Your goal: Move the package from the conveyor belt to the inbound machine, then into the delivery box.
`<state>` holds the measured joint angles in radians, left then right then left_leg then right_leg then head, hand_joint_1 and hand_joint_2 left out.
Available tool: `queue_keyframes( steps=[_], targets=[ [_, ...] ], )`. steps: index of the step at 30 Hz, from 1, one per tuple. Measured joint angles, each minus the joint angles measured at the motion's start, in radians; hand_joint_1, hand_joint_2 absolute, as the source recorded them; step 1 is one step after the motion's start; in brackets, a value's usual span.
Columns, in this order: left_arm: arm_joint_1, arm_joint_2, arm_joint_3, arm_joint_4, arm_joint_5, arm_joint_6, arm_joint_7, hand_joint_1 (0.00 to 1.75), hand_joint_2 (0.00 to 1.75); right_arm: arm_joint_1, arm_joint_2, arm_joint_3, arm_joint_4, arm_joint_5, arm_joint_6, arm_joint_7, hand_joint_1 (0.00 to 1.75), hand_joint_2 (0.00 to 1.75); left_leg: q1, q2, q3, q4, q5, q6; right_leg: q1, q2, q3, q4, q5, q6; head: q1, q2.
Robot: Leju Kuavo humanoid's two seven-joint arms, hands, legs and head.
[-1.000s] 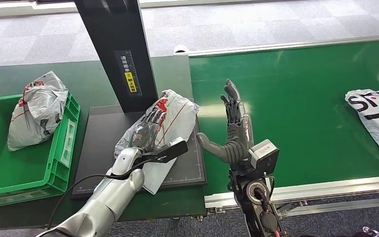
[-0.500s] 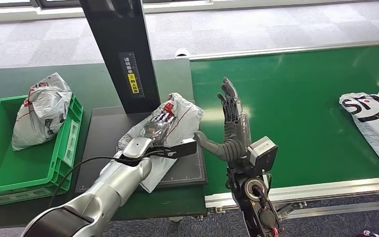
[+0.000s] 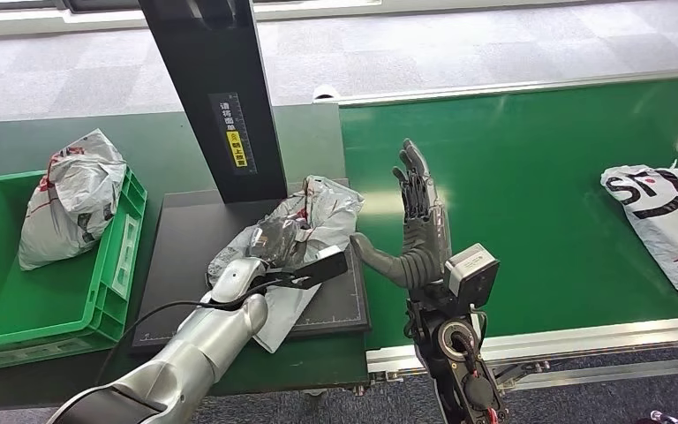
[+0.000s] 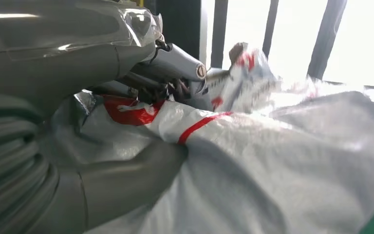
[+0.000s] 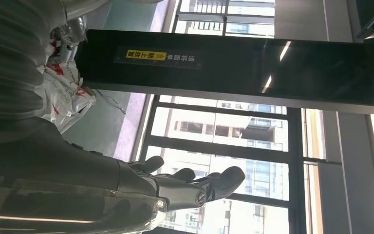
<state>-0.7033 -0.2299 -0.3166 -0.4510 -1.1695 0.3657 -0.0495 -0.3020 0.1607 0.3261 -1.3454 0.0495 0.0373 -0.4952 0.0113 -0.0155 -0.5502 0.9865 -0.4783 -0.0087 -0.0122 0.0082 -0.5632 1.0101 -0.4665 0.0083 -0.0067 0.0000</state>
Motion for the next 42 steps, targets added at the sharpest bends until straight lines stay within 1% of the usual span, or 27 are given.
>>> queue_keyframes(
  steps=[4,7,12,15,17,20,22,24,27,29,31,33,36,38,42],
  targets=[
    [0.051,0.007,0.034,-0.125,0.113,0.083,-0.083,1.75,1.75,0.016,-0.002,-0.006,-0.01,0.005,-0.019,0.002,0.0,1.75,0.0,0.0,-0.007,0.0,0.0,0.0,0.0,0.0,-0.007,0.0,0.0,0.0,0.0,0.0],
    [0.103,0.017,0.045,-0.284,0.185,0.14,-0.125,1.75,1.75,0.029,-0.005,-0.011,-0.019,0.01,-0.041,0.002,0.0,1.75,0.0,0.0,-0.011,0.0,0.0,0.0,0.0,0.001,-0.011,0.0,0.0,0.0,0.0,0.0],
    [0.214,0.051,0.047,-0.648,0.236,0.235,-0.133,1.75,1.75,0.064,-0.013,-0.026,-0.041,0.021,-0.083,-0.004,0.0,1.75,0.0,0.001,-0.014,0.0,0.0,0.0,0.0,0.001,-0.014,0.0,0.0,0.0,0.0,0.0],
    [0.267,0.078,0.061,-0.83,0.242,0.297,-0.127,1.75,1.75,0.085,-0.017,-0.034,-0.052,0.023,-0.092,-0.013,0.0,1.75,0.0,0.002,-0.016,0.0,0.0,0.0,0.0,0.001,-0.015,0.0,0.0,0.0,0.0,0.0],
    [0.282,0.098,0.091,-0.902,0.25,0.315,-0.118,1.75,1.75,0.093,-0.019,-0.036,-0.057,0.024,-0.094,-0.016,0.0,1.75,0.0,0.002,-0.015,0.0,0.0,0.0,0.0,0.001,-0.015,0.0,0.0,0.0,0.0,0.0],
    [0.277,0.129,0.163,-0.94,0.251,0.323,-0.106,1.75,1.75,0.098,-0.02,-0.038,-0.061,0.025,-0.096,-0.017,0.0,1.75,0.001,0.003,-0.015,0.0,0.0,0.0,0.0,0.001,-0.015,0.0,0.0,0.0,0.0,0.0],
    [0.253,0.153,0.221,-0.923,0.236,0.324,-0.091,1.75,1.75,0.099,-0.021,-0.038,-0.063,0.025,-0.095,-0.017,0.0,1.75,0.001,0.002,-0.015,0.0,0.001,-0.001,0.001,0.001,-0.015,0.0,0.0,-0.001,0.0,0.0],
    [0.199,0.187,0.286,-0.856,0.211,0.324,-0.07,1.75,1.75,0.098,-0.022,-0.037,-0.066,0.022,-0.093,-0.017,0.0,1.75,0.001,0.002,-0.015,0.0,0.002,-0.002,0.001,0.001,-0.015,0.0,0.001,-0.002,0.0,0.0],
    [0.092,0.255,0.376,-0.692,0.104,0.324,-0.012,1.75,1.75,0.097,-0.023,-0.034,-0.074,0.014,-0.085,-0.013,0.0,1.75,0.002,0.004,-0.015,0.0,0.003,-0.002,0.002,0.003,-0.016,0.001,0.003,-0.003,0.0,0.0],
    [0.023,0.307,0.416,-0.561,-0.03,0.323,0.068,1.75,1.75,0.096,-0.023,-0.03,-0.077,0.008,-0.082,-0.006,0.0,1.75,0.002,0.005,-0.015,0.0,0.003,-0.002,0.003,0.004,-0.016,0.001,0.003,-0.003,0.0,0.0],
    [-0.041,0.36,0.437,-0.423,-0.165,0.307,0.174,1.75,1.75,0.096,-0.024,-0.024,-0.08,0.002,-0.081,0.0,0.0,1.75,0.003,0.006,-0.015,0.0,0.003,-0.002,0.003,0.005,-0.016,0.001,0.003,-0.003,0.0,0.0],
    [-0.092,0.41,0.447,-0.299,-0.261,0.277,0.266,1.75,1.75,0.095,-0.026,-0.019,-0.082,-0.002,-0.081,0.003,0.0,1.75,0.003,0.007,-0.015,0.0,0.003,-0.002,0.003,0.007,-0.017,0.002,0.003,-0.004,0.0,0.0],
    [-0.142,0.471,0.447,-0.156,-0.324,0.21,0.376,1.75,1.75,0.095,-0.029,-0.011,-0.083,-0.003,-0.081,0.008,0.0,1.75,0.003,0.008,-0.015,0.0,0.003,-0.003,0.003,0.007,-0.018,0.002,0.003,-0.004,0.0,0.0],
    [-0.159,0.498,0.446,-0.091,-0.329,0.187,0.412,1.75,1.75,0.095,-0.03,-0.008,-0.083,-0.004,-0.081,0.008,0.0,1.75,0.003,0.008,-0.015,0.0,0.002,-0.003,0.003,0.007,-0.018,0.002,0.003,-0.004,0.0,0.0],
    [-0.178,0.527,0.444,-0.018,-0.331,0.182,0.422,1.75,1.75,0.093,-0.03,-0.005,-0.083,-0.004,-0.081,0.008,0.0,1.75,0.003,0.007,-0.016,0.0,0.002,-0.003,0.003,0.007,-0.018,0.002,0.003,-0.004,0.0,0.0]
  ],
)
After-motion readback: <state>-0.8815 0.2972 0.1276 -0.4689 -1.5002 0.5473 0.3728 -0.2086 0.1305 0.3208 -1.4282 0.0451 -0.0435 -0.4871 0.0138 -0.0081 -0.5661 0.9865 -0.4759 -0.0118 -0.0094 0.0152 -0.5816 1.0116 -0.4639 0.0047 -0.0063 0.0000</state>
